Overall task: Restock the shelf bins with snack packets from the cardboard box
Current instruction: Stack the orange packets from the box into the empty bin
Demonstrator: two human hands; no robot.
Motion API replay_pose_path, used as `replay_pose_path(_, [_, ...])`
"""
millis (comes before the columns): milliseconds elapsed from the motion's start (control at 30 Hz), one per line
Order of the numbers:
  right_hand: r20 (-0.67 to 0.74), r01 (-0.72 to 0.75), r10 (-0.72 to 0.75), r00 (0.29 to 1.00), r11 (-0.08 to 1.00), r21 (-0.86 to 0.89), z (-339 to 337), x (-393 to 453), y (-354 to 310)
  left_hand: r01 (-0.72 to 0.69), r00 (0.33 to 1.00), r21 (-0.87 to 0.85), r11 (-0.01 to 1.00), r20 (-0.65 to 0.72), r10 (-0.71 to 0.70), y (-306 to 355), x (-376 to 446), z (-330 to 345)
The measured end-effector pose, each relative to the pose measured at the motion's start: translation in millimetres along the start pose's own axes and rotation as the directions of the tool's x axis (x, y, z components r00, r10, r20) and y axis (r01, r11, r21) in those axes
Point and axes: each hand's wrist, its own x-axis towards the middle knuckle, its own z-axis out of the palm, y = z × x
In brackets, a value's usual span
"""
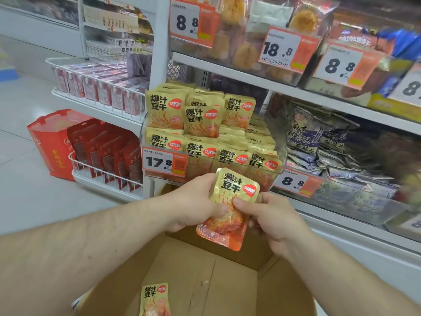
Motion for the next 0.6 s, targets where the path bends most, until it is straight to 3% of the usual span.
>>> replay_pose_path(200, [-0.028, 0.013, -0.013, 1.000, 1.000, 0.007, -9.3, 0.4, -12.2, -0.030, 0.999, 0.065, 0.997, -0.010, 0.030, 13.1, 2.5, 6.5])
replay_pose_path(367, [0.162, 0.062, -0.041, 0.986, 0.990, -0.126, -27.8, -0.2, -26.4, -0.049, 0.998, 0.073, 0.996, 0.038, 0.046, 28.9, 5.7, 8.1])
replay_pose_path(600, [0.120, 0.096, -0.101, 0.988, 0.994, 0.046, -44.9, 11.9, -48.0, -0.145, 0.989, 0.140, 0.979, 0.032, 0.142, 70.0, 25.0, 9.5])
